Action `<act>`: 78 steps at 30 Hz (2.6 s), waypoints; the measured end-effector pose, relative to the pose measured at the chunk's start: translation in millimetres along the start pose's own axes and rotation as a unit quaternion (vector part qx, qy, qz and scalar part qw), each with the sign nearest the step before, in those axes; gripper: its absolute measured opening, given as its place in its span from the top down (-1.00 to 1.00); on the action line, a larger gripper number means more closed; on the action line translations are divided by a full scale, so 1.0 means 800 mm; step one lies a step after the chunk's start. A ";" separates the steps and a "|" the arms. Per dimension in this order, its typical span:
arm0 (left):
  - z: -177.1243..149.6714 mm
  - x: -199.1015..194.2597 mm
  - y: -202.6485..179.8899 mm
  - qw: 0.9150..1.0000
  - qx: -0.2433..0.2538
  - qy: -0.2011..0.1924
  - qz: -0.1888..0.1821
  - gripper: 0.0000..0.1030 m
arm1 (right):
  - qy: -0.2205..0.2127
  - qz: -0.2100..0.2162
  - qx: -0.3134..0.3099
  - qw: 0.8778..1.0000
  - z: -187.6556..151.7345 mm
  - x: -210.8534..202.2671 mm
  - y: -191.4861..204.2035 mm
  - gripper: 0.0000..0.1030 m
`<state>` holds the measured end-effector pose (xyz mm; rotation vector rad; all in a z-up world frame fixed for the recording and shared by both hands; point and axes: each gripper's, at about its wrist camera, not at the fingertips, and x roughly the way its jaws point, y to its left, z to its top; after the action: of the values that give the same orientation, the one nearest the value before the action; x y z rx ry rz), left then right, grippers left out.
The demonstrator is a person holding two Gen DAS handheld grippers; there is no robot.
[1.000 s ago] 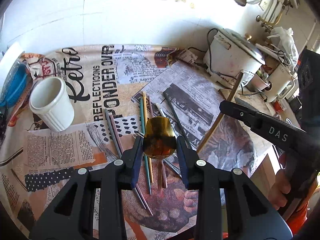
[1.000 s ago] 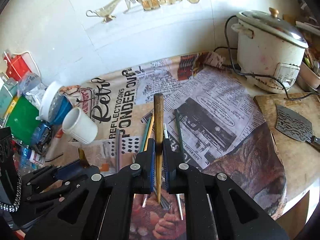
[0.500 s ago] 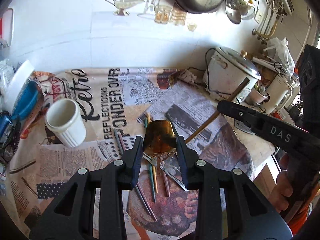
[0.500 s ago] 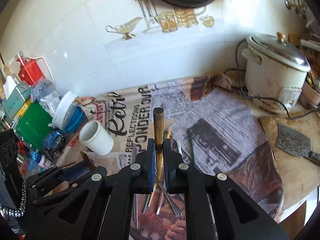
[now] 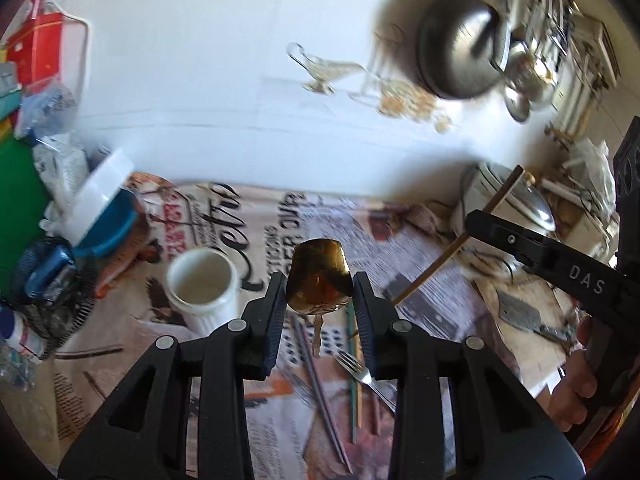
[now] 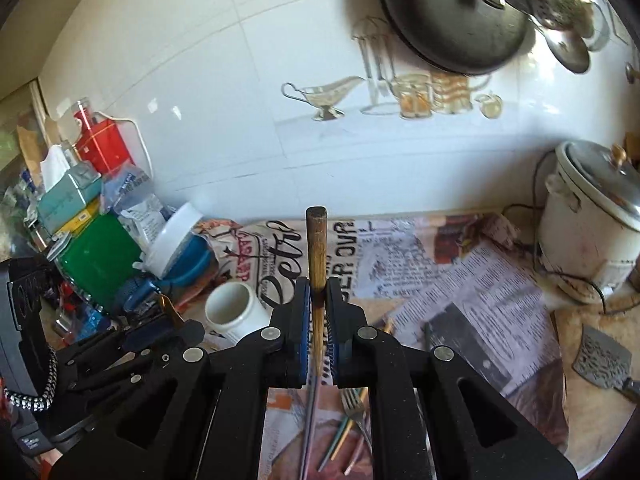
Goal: Organize utensils
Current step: 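Lift the gold spoon with the left tool while the right tool lifts the gold chopstick toward the white cup, then lower the spoon into the white cup with the left tool while the right tool drops the chopstick in, then open both tools and move them back over the utensil pile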
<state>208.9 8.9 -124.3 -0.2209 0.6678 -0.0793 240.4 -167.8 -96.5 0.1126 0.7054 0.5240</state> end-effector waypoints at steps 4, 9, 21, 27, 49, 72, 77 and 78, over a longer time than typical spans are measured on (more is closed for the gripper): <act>0.013 -0.008 0.020 1.000 -0.012 -0.017 0.018 0.37 | -0.007 0.018 -0.018 1.000 0.016 0.009 0.018 0.86; 0.028 -0.014 0.042 0.998 -0.022 -0.034 0.039 0.37 | -0.016 0.045 -0.041 0.998 0.036 0.020 0.042 0.86; 0.053 -0.001 0.093 0.995 -0.048 -0.045 0.074 0.37 | -0.021 0.098 -0.072 0.992 0.072 0.068 0.085 0.86; 0.054 0.025 0.122 0.994 -0.066 -0.026 0.087 0.37 | 0.000 0.115 -0.078 0.990 0.075 0.104 0.096 0.86; 0.030 0.113 0.177 0.987 -0.107 0.072 0.094 0.37 | 0.123 0.088 -0.106 0.983 0.027 0.217 0.103 0.86; 0.042 0.053 0.140 0.990 -0.066 0.022 0.122 0.31 | 0.081 0.070 -0.114 0.988 0.033 0.153 0.095 0.53; 0.040 0.028 0.117 0.991 -0.052 0.003 0.127 0.20 | 0.057 0.064 -0.110 0.990 0.032 0.119 0.088 0.35; 0.039 0.023 0.113 0.991 -0.050 0.000 0.127 0.16 | 0.053 0.062 -0.109 0.991 0.031 0.113 0.087 0.33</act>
<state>243.0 99.5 -132.0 -0.2308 0.6952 0.1978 284.8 -61.3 -111.9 -0.0775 0.7431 0.7263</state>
